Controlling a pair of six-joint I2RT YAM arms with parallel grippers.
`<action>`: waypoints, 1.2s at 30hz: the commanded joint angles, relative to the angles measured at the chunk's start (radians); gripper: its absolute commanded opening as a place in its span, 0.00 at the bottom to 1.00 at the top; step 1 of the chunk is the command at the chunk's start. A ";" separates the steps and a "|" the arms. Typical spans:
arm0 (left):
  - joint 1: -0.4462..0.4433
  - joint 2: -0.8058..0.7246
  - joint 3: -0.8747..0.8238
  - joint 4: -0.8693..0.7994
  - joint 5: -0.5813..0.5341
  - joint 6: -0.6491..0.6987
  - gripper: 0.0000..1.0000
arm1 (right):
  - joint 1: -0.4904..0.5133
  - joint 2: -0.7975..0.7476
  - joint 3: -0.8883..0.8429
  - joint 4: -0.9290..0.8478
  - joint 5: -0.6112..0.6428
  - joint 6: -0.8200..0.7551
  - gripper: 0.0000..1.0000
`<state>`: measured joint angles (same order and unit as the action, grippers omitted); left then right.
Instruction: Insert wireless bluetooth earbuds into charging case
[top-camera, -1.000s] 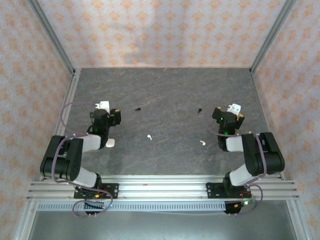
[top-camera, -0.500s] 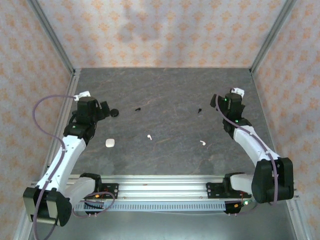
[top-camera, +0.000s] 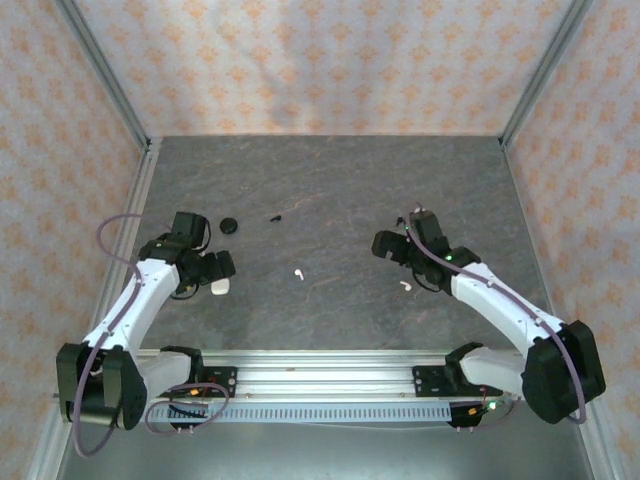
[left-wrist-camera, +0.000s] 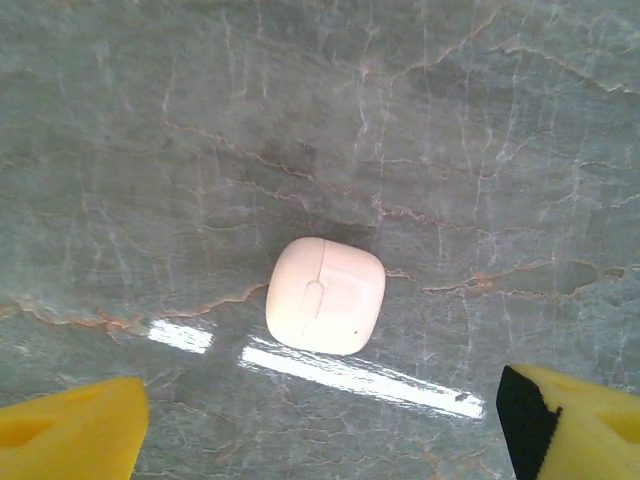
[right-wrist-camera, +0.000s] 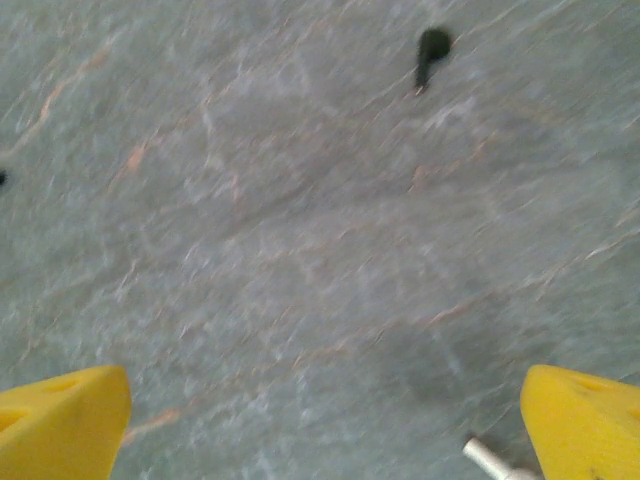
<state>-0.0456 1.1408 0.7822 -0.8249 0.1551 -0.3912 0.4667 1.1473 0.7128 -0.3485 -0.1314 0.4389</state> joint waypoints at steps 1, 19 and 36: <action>0.000 0.051 -0.030 0.003 0.021 0.006 0.86 | 0.051 -0.005 -0.044 -0.040 0.027 0.095 1.00; -0.089 0.320 0.014 0.080 -0.079 0.081 0.71 | 0.153 0.160 0.036 -0.029 0.018 0.128 1.00; -0.091 0.368 0.042 0.103 -0.109 0.114 0.60 | 0.154 0.169 0.061 -0.052 -0.015 0.119 1.00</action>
<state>-0.1310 1.4906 0.8021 -0.7223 0.0700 -0.2924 0.6155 1.3586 0.7940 -0.3752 -0.1532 0.5499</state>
